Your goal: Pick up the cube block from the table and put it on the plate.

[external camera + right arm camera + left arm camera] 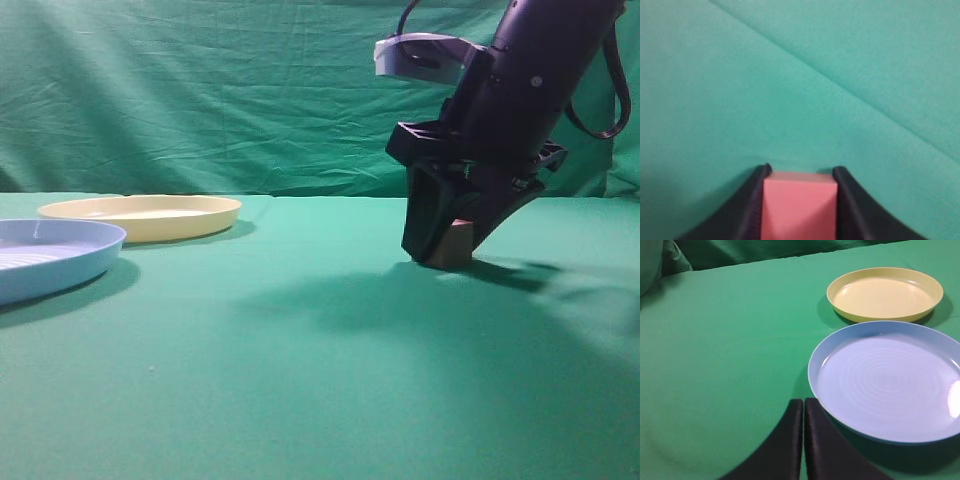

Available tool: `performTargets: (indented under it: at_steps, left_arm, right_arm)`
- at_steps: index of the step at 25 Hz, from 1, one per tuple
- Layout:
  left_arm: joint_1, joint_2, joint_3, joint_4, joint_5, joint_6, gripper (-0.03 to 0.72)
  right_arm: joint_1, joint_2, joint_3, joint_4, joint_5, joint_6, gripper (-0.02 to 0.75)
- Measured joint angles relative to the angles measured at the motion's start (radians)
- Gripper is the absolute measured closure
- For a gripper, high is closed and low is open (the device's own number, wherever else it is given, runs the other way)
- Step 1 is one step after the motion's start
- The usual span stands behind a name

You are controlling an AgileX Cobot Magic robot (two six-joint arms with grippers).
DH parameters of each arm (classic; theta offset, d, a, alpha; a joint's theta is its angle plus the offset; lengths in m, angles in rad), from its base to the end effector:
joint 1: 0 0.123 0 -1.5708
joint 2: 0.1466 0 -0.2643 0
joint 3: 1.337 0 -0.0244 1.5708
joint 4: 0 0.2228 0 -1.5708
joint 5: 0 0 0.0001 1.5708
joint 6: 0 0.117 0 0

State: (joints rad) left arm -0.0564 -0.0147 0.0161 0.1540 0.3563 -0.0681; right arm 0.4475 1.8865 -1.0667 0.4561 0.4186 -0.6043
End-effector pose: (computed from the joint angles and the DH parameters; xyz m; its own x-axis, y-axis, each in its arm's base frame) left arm 0.0708 0.0023 0.1703 -0.2619 0.0911 -0.9608 0.0248 0.9958 0.0876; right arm 0.3071 0.1707 0.1254 -0.7046 -0.5367 -0.4642 -0.6359 0.7679 0.0774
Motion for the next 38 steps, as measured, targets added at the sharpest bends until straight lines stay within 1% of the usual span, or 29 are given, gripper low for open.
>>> performTargets:
  at_steps: [1,2,4,7,11,13,17,22,26,29,31,32,33,34,35,38]
  left_arm:
    - [0.0,0.0,0.0,0.0,0.0,0.0,0.688]
    - [0.0,0.0,0.0,0.0,0.0,0.0,0.688]
    - [0.0,0.0,0.0,0.0,0.0,0.0,0.688]
    - [0.0,0.0,0.0,0.0,0.0,0.0,0.688]
    - [0.0,0.0,0.0,0.0,0.0,0.0,0.688]
    - [0.0,0.0,0.0,0.0,0.0,0.0,0.688]
    - [0.0,0.0,0.0,0.0,0.0,0.0,0.688]
    - [0.0,0.0,0.0,0.0,0.0,0.0,0.688]
    - [0.0,0.0,0.0,0.0,0.0,0.0,0.688]
    - [0.0,0.0,0.0,0.0,0.0,0.0,0.688]
    - [0.0,0.0,0.0,0.0,0.0,0.0,0.688]
    - [0.0,0.0,0.0,0.0,0.0,0.0,0.688]
    - [0.0,0.0,0.0,0.0,0.0,0.0,0.688]
    - [0.0,0.0,0.0,0.0,0.0,0.0,0.688]
    - [0.0,0.0,0.0,0.0,0.0,0.0,0.688]
    - [0.0,0.0,0.0,0.0,0.0,0.0,0.688]
  right_arm:
    - [0.0,0.0,-0.002,0.0,-0.002,-0.002,0.472]
    - [0.0,0.0,-0.002,0.0,-0.002,-0.011,0.507]
    - [0.002,0.004,-0.01,0.002,0.001,-0.028,0.498]
    - [0.004,0.008,-0.07,0.011,0.038,-0.033,0.498]
    - [0.034,0.025,-0.238,0.048,0.022,-0.044,0.498]
    - [0.074,0.059,-0.353,0.052,0.018,-0.049,0.498]
    - [0.161,0.2,-0.587,0.059,0.022,-0.054,0.498]
    - [0.23,0.409,-0.821,0.059,0.028,-0.056,0.498]
    - [0.26,0.541,-0.946,0.059,0.005,-0.08,0.498]
    - [0.272,0.593,-0.985,0.063,-0.012,-0.084,0.498]
    - [0.271,0.604,-0.991,0.074,-0.017,-0.084,0.333]
    - [0.271,0.606,-0.99,0.079,-0.015,-0.086,0.236]
    - [0.271,0.606,-0.99,0.081,-0.013,-0.086,0.168]
    - [0.271,0.604,-0.991,0.081,-0.005,-0.087,0.118]
    - [0.271,0.6,-0.991,0.081,0.015,-0.087,0.088]
    - [0.267,0.549,-0.991,0.066,0.111,-0.087,0.096]
